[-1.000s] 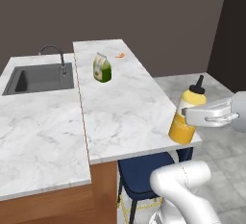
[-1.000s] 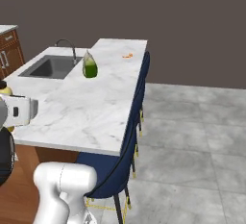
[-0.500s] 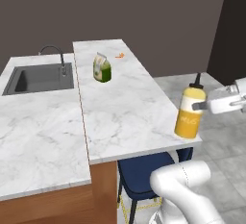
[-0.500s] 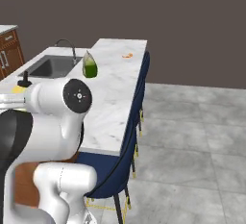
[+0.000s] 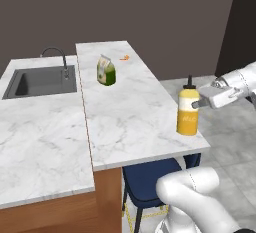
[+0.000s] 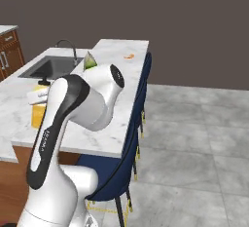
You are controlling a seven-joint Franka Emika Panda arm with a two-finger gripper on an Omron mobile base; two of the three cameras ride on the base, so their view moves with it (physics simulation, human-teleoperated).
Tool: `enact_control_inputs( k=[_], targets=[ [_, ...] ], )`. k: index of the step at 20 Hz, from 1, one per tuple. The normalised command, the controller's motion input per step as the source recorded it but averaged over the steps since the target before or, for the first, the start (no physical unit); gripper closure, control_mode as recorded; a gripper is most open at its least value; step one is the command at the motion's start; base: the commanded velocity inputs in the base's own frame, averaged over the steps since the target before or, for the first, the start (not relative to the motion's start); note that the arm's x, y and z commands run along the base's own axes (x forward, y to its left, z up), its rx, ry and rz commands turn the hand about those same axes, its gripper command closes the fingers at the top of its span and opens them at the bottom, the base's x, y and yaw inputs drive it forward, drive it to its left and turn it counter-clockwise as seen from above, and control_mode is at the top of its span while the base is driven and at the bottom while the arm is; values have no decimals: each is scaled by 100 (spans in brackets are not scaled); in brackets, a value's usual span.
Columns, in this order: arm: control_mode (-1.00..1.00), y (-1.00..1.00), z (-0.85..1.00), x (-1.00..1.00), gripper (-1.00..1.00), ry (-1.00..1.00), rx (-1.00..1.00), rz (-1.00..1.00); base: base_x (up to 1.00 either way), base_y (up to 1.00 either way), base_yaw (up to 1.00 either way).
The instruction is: Move the mustard and oil and vinegar bottle from the cabinet to the dining counter.
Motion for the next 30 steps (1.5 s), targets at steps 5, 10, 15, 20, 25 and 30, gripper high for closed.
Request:
enact_control_inputs(
  k=[5,10,15,20,25,30],
  targets=[
    [-100,2,-30,58,100,0,-12,14,0,0,0],
    [-100,7,-19,42,100,-18,-13,8,0,0,0],
    [-100,8,-15,47,100,-15,-3,5,0,0,0],
    [-100,0,-16,47,100,-8,5,1,0,0,0],
    [-100,3,-19,53,100,-10,6,1,0,0,0],
    [-100,18,-19,48,100,-19,0,4,0,0,0]
  ],
)
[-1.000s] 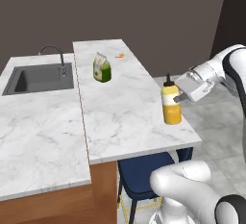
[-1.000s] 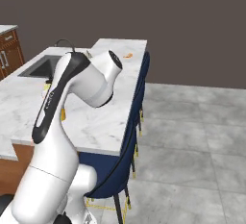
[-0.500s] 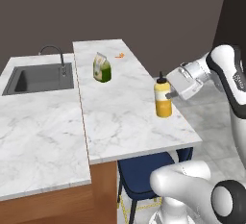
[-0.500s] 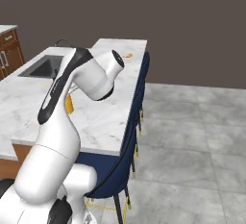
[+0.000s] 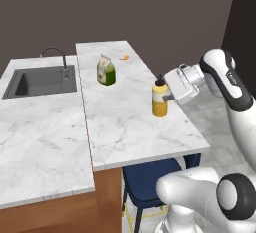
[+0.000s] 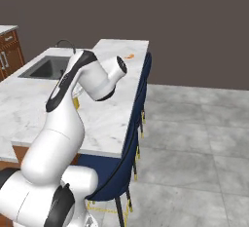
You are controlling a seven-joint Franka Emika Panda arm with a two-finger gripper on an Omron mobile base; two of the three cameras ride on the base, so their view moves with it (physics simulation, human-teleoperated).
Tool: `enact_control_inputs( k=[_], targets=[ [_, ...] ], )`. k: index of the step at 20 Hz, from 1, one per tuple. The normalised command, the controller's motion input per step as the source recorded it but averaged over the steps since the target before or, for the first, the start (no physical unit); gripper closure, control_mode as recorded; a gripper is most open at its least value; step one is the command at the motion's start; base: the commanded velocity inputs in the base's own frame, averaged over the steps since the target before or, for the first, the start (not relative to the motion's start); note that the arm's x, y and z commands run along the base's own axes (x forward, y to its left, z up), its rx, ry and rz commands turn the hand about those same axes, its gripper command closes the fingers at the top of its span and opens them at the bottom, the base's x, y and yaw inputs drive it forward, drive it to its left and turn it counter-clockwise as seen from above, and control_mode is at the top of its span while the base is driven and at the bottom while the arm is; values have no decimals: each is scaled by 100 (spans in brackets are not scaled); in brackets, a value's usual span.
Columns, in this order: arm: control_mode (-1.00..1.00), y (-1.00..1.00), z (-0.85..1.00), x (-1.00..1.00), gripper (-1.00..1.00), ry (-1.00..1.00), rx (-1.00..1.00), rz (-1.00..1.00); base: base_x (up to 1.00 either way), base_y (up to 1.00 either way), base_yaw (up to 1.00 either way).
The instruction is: Move the mustard and oil and vinegar bottle from the cabinet to the dining counter.
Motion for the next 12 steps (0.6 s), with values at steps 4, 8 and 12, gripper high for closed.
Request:
enact_control_inputs(
  k=[4,8,12],
  targets=[
    [-100,23,-15,46,100,-20,-1,3,0,0,0],
    [-100,10,-12,44,100,-10,3,3,0,0,0],
    [-100,5,-16,48,100,0,17,1,0,0,0]
  ],
)
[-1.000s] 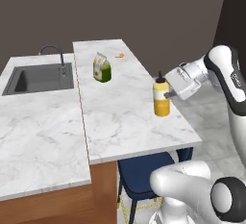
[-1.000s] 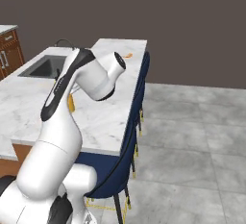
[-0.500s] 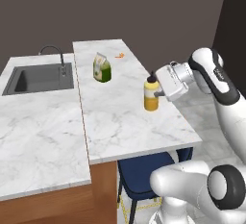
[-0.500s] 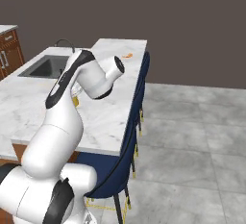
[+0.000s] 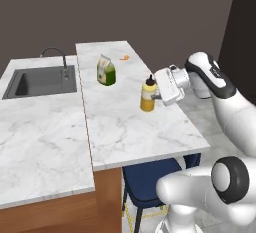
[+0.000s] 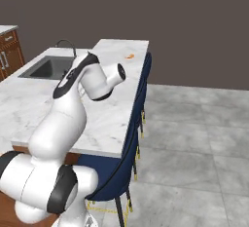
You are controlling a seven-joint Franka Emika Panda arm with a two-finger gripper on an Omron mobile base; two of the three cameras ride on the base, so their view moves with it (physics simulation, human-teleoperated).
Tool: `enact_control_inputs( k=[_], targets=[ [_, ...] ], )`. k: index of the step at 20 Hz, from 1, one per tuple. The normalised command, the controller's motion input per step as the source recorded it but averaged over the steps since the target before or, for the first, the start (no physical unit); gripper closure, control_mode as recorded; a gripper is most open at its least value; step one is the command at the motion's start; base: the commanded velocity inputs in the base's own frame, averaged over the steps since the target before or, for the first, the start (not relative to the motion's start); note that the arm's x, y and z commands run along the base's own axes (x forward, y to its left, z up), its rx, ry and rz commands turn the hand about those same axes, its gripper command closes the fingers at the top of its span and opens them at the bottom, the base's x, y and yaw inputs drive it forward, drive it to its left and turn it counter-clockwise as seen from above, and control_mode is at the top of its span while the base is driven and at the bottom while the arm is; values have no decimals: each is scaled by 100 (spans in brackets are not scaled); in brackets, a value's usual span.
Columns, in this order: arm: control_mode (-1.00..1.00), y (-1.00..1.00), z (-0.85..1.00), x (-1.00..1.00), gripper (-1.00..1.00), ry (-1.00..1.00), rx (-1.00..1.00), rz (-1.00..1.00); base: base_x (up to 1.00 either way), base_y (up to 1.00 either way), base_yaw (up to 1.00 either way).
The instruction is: Move the mustard and oil and vinegar bottle from the cabinet to the dining counter.
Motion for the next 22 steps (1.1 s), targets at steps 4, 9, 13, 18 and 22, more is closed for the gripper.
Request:
enact_control_inputs(
  k=[4,9,13,18,22],
  targets=[
    [-100,0,-18,32,100,1,25,3,0,0,0],
    [-100,5,-19,29,100,3,12,2,0,0,0],
    [-100,19,-14,23,100,9,0,1,0,0,0],
    [-100,20,-7,22,100,15,-7,1,0,0,0],
    [-100,9,-15,17,100,15,-10,0,0,0,0]
  ],
)
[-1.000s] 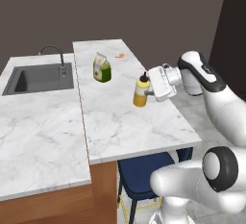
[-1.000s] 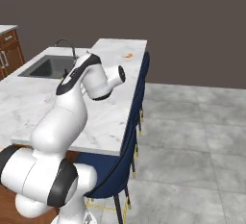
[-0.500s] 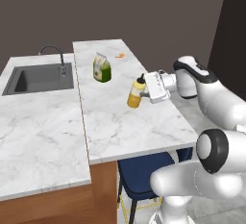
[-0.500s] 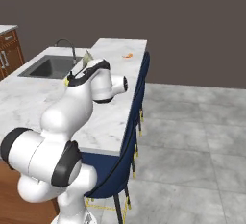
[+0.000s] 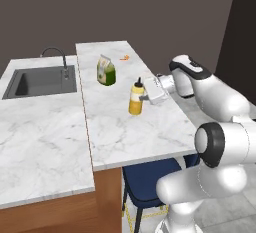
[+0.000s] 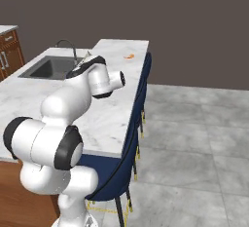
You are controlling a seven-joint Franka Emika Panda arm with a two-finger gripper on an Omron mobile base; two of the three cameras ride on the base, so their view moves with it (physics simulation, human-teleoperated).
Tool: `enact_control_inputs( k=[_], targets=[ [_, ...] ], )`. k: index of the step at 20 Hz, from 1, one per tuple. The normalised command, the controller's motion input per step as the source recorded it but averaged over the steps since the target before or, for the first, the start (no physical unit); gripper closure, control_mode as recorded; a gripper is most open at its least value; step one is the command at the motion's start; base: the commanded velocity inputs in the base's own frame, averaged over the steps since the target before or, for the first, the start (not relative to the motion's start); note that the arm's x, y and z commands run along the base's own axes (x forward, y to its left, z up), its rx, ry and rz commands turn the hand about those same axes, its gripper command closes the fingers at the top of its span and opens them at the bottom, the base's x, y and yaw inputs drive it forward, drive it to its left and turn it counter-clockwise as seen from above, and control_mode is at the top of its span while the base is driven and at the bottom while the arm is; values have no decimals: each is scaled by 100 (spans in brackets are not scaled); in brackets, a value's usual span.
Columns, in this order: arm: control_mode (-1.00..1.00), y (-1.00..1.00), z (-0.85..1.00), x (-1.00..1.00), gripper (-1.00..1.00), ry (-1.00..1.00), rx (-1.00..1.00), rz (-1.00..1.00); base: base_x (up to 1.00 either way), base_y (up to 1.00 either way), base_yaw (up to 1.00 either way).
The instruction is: Move the mustard and oil and vinegar bottle from the cabinet to the dining counter.
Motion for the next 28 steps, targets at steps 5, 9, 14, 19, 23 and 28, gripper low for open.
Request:
enact_control_inputs(
  k=[5,9,14,19,23,28],
  targets=[
    [-100,4,-28,11,100,5,-14,0,0,0,0],
    [-100,0,-29,15,100,-1,-12,0,0,0,0],
    [-100,0,-27,10,100,-7,-10,2,0,0,0],
    [-100,0,-27,3,100,-9,0,2,0,0,0],
    [-100,0,-28,1,100,-8,0,1,0,0,0],
    [-100,0,-32,1,100,-14,-1,1,0,0,0]
  ],
)
